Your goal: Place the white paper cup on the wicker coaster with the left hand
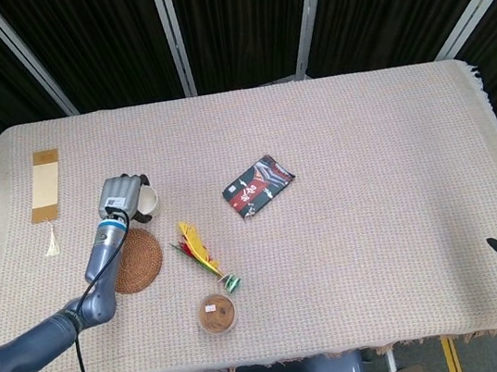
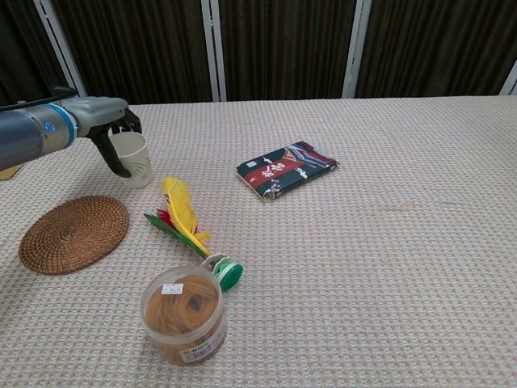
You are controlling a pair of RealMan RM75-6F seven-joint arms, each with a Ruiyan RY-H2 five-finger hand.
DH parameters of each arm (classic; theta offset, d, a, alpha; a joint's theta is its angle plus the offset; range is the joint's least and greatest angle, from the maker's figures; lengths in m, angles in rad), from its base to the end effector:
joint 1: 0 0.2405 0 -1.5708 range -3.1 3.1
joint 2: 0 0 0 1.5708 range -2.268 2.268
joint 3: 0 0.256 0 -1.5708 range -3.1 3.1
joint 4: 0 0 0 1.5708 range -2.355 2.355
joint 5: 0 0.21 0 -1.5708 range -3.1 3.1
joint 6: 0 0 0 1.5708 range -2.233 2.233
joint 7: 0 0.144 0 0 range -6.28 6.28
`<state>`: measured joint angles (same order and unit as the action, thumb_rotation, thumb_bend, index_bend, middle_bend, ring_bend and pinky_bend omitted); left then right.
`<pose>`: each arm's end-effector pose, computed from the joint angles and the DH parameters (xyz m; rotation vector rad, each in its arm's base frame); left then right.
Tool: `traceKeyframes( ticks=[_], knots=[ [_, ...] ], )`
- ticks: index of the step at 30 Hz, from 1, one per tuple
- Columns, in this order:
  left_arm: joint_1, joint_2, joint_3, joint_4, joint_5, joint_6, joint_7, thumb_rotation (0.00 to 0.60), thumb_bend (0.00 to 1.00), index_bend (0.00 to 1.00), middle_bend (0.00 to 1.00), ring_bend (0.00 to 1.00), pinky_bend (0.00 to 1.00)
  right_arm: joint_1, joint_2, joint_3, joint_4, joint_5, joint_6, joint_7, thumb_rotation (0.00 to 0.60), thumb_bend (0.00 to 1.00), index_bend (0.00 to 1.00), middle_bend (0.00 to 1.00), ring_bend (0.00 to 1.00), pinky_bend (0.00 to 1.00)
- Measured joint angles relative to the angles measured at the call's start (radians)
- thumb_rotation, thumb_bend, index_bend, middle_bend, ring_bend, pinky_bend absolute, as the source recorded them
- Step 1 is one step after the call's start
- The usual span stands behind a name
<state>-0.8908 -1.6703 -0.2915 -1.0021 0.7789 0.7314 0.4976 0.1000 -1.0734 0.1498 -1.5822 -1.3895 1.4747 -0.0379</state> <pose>-0.1888 0.4416 -0.0079 -1.6744 -0.9453 -0.6220 -0.3222 -0.2060 0.1975 1.2730 -0.7915 0.8497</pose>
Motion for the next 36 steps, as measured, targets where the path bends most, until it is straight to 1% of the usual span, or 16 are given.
traceKeyframes(
  ticks=[4,10,13,16,19,22,28,29,31,32,36],
  knots=[
    [0.002,-0.004,0.002,0.009,0.047,0.009,-0.046,0.6,0.04,0.5,0.49,0.38,0.45,0.0,0.0,0.001,0.002,0.002,-0.001,0.002,0.6,0.0,0.0,0.0,0.0,0.0],
    [0.01,0.002,0.01,0.012,0.101,0.028,-0.097,0.6,0.04,0.49,0.48,0.38,0.45,0.002,-0.001,0.0,0.003,0.002,-0.003,0.001,0.6,0.0,0.0,0.0,0.0,0.0],
    [0.014,0.015,0.01,-0.003,0.112,0.037,-0.109,0.6,0.03,0.48,0.48,0.38,0.45,0.002,-0.001,-0.001,0.002,0.0,-0.004,0.001,0.6,0.0,0.0,0.0,0.0,0.0],
    [0.022,0.041,0.008,-0.041,0.125,0.051,-0.124,0.6,0.03,0.47,0.47,0.37,0.45,0.002,-0.001,-0.003,0.0,-0.003,-0.003,0.001,0.6,0.0,0.0,0.0,0.0,0.0],
    [0.036,0.087,0.009,-0.105,0.138,0.062,-0.135,0.6,0.03,0.46,0.46,0.36,0.44,0.0,0.002,-0.005,-0.004,-0.009,0.001,0.003,0.6,0.0,0.0,0.0,0.0,0.0],
    [0.056,0.153,0.015,-0.195,0.149,0.068,-0.141,0.6,0.03,0.46,0.46,0.36,0.44,-0.002,0.004,-0.007,-0.009,-0.016,0.005,0.004,0.6,0.0,0.0,0.0,0.0,0.0],
    [0.113,0.342,0.056,-0.432,0.167,0.062,-0.147,0.6,0.02,0.46,0.46,0.36,0.44,-0.005,0.008,-0.016,-0.022,-0.04,0.015,0.006,0.6,0.0,0.0,0.0,0.0,0.0],
    [0.127,0.386,0.071,-0.48,0.173,0.061,-0.146,0.6,0.02,0.46,0.46,0.36,0.44,-0.006,0.01,-0.018,-0.025,-0.045,0.018,0.007,0.6,0.0,0.0,0.0,0.0,0.0],
    [0.15,0.446,0.101,-0.542,0.185,0.063,-0.139,0.6,0.02,0.46,0.46,0.36,0.44,-0.007,0.012,-0.02,-0.028,-0.049,0.021,0.01,0.6,0.0,0.0,0.0,0.0,0.0],
    [0.164,0.473,0.124,-0.571,0.194,0.067,-0.131,0.6,0.03,0.46,0.46,0.36,0.44,-0.007,0.012,-0.02,-0.028,-0.05,0.021,0.011,0.6,0.0,0.0,0.0,0.0,0.0],
    [0.197,0.494,0.182,-0.602,0.211,0.07,-0.116,0.6,0.03,0.46,0.46,0.36,0.44,-0.009,0.015,-0.022,-0.03,-0.055,0.025,0.014,0.6,0.0,0.0,0.0,0.0,0.0]
  ],
)
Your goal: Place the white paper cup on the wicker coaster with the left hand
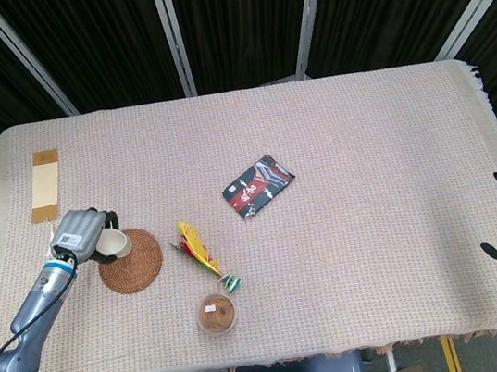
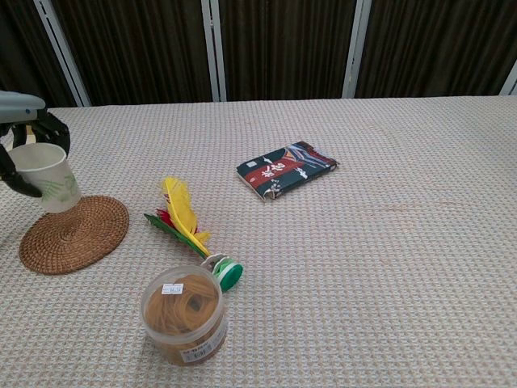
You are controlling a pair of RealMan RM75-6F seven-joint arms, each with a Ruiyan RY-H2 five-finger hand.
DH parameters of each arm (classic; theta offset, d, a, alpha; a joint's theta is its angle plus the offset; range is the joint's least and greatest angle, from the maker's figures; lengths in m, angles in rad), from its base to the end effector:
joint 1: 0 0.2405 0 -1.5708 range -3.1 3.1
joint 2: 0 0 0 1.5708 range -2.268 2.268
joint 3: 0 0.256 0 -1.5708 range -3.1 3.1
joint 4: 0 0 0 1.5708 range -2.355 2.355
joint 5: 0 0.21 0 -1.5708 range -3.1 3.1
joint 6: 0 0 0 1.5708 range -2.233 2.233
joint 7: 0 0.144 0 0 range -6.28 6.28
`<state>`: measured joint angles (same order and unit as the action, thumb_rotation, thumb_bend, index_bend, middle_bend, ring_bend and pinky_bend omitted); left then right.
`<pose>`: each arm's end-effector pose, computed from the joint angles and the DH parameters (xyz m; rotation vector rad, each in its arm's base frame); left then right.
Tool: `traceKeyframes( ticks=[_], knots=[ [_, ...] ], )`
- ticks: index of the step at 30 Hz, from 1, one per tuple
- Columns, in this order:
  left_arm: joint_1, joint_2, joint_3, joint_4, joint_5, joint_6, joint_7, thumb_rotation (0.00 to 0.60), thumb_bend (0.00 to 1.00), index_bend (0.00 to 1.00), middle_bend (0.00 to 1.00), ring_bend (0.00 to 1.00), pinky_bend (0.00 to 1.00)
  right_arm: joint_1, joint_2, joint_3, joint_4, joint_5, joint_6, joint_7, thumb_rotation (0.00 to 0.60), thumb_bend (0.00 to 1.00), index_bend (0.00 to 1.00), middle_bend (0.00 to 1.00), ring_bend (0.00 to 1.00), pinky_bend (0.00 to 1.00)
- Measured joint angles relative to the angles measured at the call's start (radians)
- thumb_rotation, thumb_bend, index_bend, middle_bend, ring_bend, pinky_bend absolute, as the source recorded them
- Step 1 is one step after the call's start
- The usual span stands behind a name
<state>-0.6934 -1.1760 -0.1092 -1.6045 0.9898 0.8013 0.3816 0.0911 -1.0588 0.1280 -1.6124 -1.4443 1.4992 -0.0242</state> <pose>-0.2269 0.3445 0.0792 -1.8548 -0.9433 -0.5555 -0.3126 -0.1988 0.1952 1.3112 -0.7903 0.8890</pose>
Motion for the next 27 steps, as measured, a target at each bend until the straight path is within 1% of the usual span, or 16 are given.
traceKeyframes(
  ticks=[2,5,11,17,18,20,21,22,23,24,25,27],
  knots=[
    [0.0,-0.005,0.019,0.008,-0.004,-0.009,0.012,0.6,0.02,0.46,0.46,0.36,0.44,-0.002,0.001,0.0,-0.001,-0.003,0.005,0.001,0.6,0.0,0.0,0.0,0.0,0.0],
    [-0.004,-0.02,0.031,0.017,-0.021,-0.022,0.016,0.6,0.02,0.46,0.46,0.36,0.44,-0.004,0.001,-0.001,-0.002,-0.005,0.01,0.001,0.6,0.0,0.0,0.0,0.0,0.0],
    [-0.014,-0.049,0.034,0.039,-0.023,-0.038,-0.009,0.6,0.02,0.46,0.45,0.36,0.44,-0.003,0.001,-0.001,0.002,-0.002,0.006,0.001,0.6,0.0,0.0,0.0,0.0,0.0],
    [-0.034,-0.078,0.039,0.056,-0.032,-0.051,0.002,0.6,0.01,0.43,0.41,0.33,0.42,-0.002,0.001,0.002,0.006,0.007,0.002,0.002,0.6,0.0,0.0,0.0,0.0,0.0],
    [-0.036,-0.081,0.041,0.058,-0.035,-0.045,0.013,0.6,0.0,0.39,0.37,0.31,0.4,-0.002,0.001,0.003,0.007,0.008,0.001,0.002,0.6,0.0,0.0,0.0,0.0,0.0],
    [-0.041,-0.089,0.046,0.06,-0.047,-0.026,0.043,0.6,0.0,0.26,0.24,0.22,0.33,-0.001,0.0,0.003,0.009,0.011,-0.002,0.003,0.6,0.0,0.0,0.0,0.0,0.0],
    [-0.043,-0.092,0.048,0.06,-0.054,-0.019,0.057,0.6,0.0,0.17,0.15,0.15,0.26,-0.001,0.0,0.003,0.01,0.012,-0.002,0.003,0.6,0.0,0.0,0.0,0.0,0.0],
    [-0.045,-0.093,0.052,0.058,-0.06,-0.014,0.069,0.6,0.0,0.12,0.09,0.1,0.2,-0.001,0.001,0.003,0.01,0.012,-0.003,0.004,0.6,0.0,0.0,0.0,0.0,0.0],
    [-0.047,-0.092,0.056,0.054,-0.067,-0.008,0.081,0.6,0.0,0.07,0.03,0.04,0.13,-0.001,0.001,0.003,0.01,0.013,-0.003,0.004,0.6,0.0,0.0,0.0,0.0,0.0],
    [-0.048,-0.091,0.059,0.049,-0.068,-0.002,0.087,0.6,0.0,0.03,0.0,0.01,0.07,-0.001,0.001,0.004,0.01,0.013,-0.002,0.005,0.6,0.0,0.0,0.0,0.0,0.0],
    [-0.048,-0.088,0.06,0.044,-0.068,0.005,0.09,0.6,0.0,0.01,0.0,0.0,0.04,-0.002,0.002,0.003,0.01,0.012,-0.001,0.006,0.6,0.0,0.0,0.0,0.0,0.0],
    [-0.043,-0.075,0.06,0.023,-0.062,0.028,0.088,0.6,0.0,0.0,0.0,0.0,0.01,-0.004,0.003,0.003,0.008,0.009,0.002,0.008,0.6,0.0,0.0,0.0,0.0,0.0]
  ],
)
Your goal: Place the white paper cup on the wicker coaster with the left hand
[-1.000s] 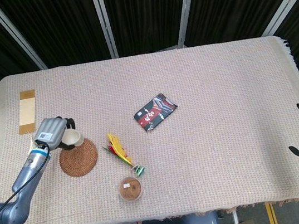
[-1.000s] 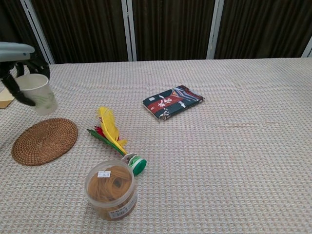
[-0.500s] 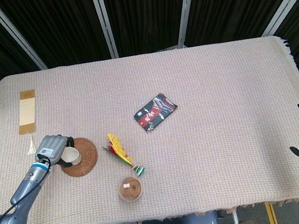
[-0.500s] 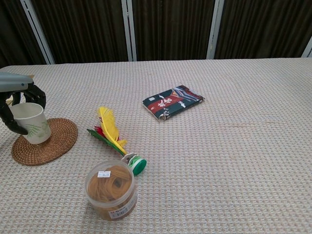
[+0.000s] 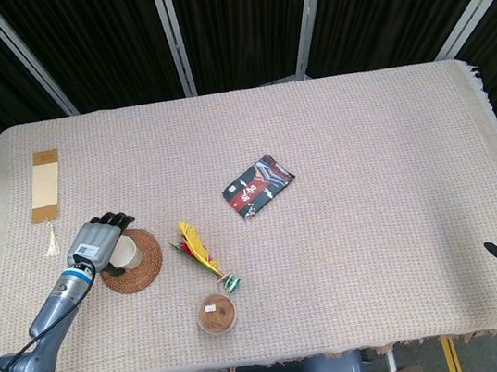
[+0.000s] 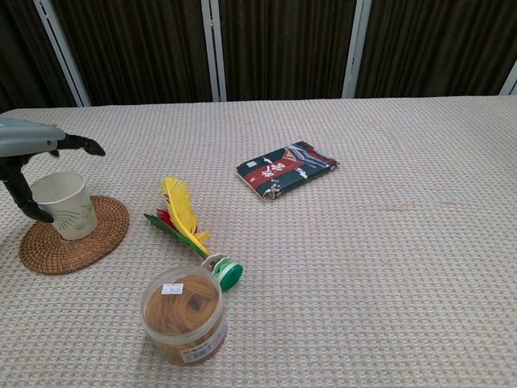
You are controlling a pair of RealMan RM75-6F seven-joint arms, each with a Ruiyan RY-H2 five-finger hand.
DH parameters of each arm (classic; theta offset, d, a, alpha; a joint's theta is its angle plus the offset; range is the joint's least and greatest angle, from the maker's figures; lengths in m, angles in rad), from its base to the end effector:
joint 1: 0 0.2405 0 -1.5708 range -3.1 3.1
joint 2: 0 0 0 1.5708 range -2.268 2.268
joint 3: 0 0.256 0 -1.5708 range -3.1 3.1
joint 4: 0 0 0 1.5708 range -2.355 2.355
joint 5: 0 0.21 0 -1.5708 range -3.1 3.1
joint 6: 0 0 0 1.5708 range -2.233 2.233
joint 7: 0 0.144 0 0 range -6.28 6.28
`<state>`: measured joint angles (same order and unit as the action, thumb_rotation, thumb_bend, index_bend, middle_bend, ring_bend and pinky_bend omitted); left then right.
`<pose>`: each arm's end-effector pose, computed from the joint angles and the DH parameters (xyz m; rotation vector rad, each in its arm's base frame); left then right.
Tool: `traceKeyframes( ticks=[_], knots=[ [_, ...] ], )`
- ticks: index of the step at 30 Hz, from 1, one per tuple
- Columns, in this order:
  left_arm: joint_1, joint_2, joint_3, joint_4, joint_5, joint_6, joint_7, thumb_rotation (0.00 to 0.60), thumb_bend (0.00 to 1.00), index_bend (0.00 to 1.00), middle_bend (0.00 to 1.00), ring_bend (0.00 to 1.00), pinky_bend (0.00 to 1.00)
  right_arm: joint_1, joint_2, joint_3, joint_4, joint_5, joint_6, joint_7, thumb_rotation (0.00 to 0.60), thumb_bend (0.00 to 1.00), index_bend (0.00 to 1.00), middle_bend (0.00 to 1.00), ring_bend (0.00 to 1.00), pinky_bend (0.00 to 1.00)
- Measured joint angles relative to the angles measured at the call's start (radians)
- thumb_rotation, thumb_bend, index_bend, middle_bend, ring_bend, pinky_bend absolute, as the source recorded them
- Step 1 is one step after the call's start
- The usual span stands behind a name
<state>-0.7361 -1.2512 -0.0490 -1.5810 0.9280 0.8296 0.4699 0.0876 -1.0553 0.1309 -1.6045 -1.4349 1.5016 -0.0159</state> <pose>-0.2262 0.3399 0.0520 -1.9007 -0.9147 -0.4910 -0.3157 -0.1983 0.1986 1.2980 -0.7892 0.8837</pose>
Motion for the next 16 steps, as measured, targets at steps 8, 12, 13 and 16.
traceKeyframes(
  ticks=[8,12,13,16],
  knots=[
    [0.077,0.079,-0.007,-0.104,0.11,0.151,-0.093,0.6,0.0,0.0,0.0,0.0,0.0,-0.008,0.008,-0.007,-0.014,-0.032,0.025,0.01,0.6,0.0,0.0,0.0,0.0,0.0],
    [0.144,0.084,-0.008,-0.121,0.203,0.303,-0.153,0.6,0.0,0.0,0.0,0.0,0.0,-0.013,0.011,-0.015,-0.023,-0.067,0.044,0.02,0.6,0.0,0.0,0.0,0.0,0.0],
    [0.165,0.083,-0.006,-0.123,0.233,0.348,-0.167,0.6,0.0,0.0,0.0,0.0,0.0,-0.014,0.012,-0.018,-0.023,-0.074,0.048,0.027,0.6,0.0,0.0,0.0,0.0,0.0],
    [0.246,0.079,0.01,-0.125,0.332,0.506,-0.209,0.6,0.0,0.0,0.0,0.0,0.0,-0.016,0.011,-0.021,-0.015,-0.076,0.05,0.033,0.6,0.0,0.0,0.0,0.0,0.0]
  ],
)
